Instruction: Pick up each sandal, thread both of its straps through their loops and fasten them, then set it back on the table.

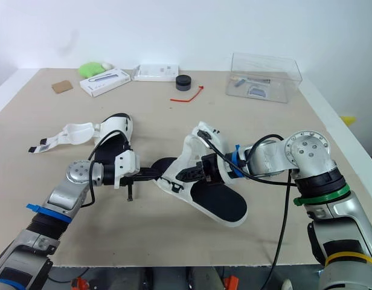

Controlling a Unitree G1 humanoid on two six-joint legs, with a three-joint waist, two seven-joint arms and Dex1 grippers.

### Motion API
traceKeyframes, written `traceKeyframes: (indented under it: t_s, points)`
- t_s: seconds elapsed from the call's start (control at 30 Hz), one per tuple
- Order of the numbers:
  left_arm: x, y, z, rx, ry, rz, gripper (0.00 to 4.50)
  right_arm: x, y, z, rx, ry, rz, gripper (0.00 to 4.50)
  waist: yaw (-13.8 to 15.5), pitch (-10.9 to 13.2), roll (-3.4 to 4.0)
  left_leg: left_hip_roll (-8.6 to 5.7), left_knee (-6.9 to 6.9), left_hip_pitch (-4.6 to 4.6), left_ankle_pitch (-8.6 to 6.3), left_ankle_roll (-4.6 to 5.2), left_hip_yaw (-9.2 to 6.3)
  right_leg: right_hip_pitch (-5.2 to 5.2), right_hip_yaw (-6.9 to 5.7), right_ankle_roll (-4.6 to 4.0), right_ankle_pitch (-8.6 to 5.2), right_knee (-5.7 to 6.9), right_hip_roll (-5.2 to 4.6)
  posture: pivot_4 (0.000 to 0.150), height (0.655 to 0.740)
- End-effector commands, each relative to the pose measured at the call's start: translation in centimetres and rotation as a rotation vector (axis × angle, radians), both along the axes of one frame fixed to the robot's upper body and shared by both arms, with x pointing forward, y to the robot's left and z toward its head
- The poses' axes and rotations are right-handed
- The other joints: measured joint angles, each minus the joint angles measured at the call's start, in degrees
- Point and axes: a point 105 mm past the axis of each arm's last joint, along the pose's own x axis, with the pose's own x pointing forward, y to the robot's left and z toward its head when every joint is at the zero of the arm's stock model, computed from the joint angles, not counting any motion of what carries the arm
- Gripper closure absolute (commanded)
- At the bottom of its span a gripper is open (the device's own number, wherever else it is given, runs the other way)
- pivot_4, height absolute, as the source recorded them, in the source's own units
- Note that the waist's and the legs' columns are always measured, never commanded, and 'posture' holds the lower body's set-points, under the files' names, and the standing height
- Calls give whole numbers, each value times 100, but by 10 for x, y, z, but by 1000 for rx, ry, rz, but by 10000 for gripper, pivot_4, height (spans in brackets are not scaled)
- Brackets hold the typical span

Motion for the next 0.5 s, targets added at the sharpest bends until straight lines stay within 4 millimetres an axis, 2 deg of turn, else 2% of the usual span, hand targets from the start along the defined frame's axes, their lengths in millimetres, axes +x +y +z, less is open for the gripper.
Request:
traceKeyframes:
  t_s: [0.03,0.37,0.47,0.5]
  points:
    - [-2,3,-16,64,43,-2,45000,10,-2,23,26,-75,-45,30623,0,0,1,0,0,0,0,0,1,0,1,0,0,0,0,1500,7400]
    - [-2,1,-17,63,42,-6,45000,24,1,26,35,-73,-113,30623,1,-1,1,-1,1,0,1,1,3,2,1,0,1,0,0,1500,7400]
    - [-3,2,-18,64,42,-6,45000,22,2,27,35,-77,-101,38097,1,-2,2,-1,1,0,1,1,3,2,1,0,1,0,-2,1500,7400]
    - [-3,2,-18,65,42,-6,45000,21,3,27,33,-79,-95,43601,1,-1,1,-1,1,0,1,1,2,2,1,0,1,0,-2,1500,7400]
